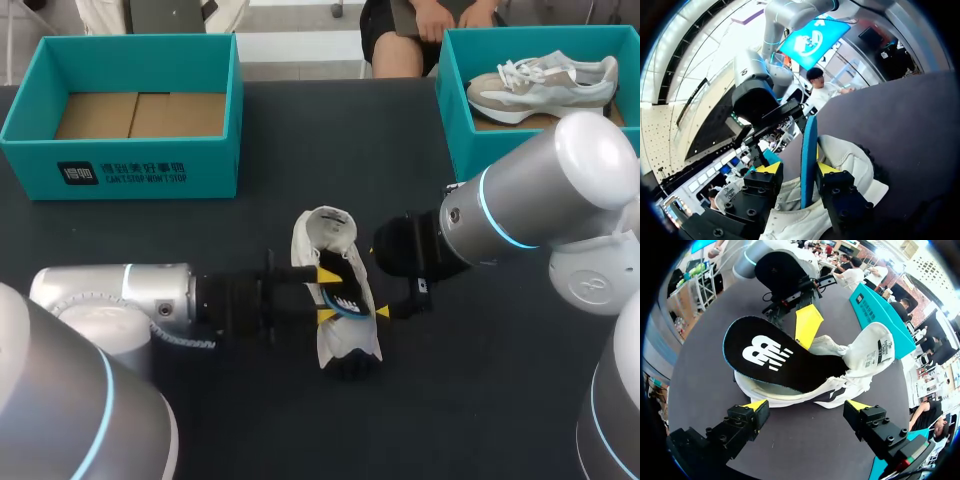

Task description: Take the shoe out of the shoebox, open the shoe tongue, remove and reinsert the insole, then place the shoe into the shoebox

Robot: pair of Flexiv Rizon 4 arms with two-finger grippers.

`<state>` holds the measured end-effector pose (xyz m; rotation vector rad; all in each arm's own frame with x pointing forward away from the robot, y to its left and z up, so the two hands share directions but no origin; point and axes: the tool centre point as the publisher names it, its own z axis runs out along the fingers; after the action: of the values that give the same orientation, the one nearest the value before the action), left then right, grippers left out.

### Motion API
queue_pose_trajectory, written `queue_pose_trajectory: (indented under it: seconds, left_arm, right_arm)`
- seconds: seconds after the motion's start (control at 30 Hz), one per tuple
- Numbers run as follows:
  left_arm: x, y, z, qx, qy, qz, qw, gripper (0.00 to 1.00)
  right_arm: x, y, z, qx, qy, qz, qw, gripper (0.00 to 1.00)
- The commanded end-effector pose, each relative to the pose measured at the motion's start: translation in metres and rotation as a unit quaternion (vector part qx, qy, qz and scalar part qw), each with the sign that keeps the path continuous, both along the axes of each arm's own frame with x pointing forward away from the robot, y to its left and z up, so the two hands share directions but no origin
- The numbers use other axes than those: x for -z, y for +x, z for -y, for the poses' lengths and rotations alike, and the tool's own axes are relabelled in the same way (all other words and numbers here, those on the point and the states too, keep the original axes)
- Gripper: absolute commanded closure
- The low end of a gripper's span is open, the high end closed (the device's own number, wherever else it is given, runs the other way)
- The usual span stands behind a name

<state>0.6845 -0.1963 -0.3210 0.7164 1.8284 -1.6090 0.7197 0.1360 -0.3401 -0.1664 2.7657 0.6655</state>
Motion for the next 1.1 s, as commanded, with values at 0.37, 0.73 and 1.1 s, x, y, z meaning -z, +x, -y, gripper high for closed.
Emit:
queue_pose_trajectory:
  seconds: [0.37, 0.73, 1.1]
  left_arm:
    - [-0.002, -0.026, 0.004, 0.027, 0.004, 0.002, 1.0, 1.0]
    - [0.017, -0.003, 0.006, 0.011, 0.057, 0.044, 0.997, 1.0]
    - [0.02, -0.001, -0.003, 0.007, 0.057, 0.015, 0.998, 0.73]
  right_arm:
    - [0.001, -0.001, 0.0, 0.001, 0.0, 0.001, 1.0, 0.0]
    - [0.001, -0.001, 0.0, 0.001, 0.0, 0.001, 1.0, 0.0]
    - [0.001, -0.001, 0.0, 0.001, 0.0, 0.001, 1.0, 0.0]
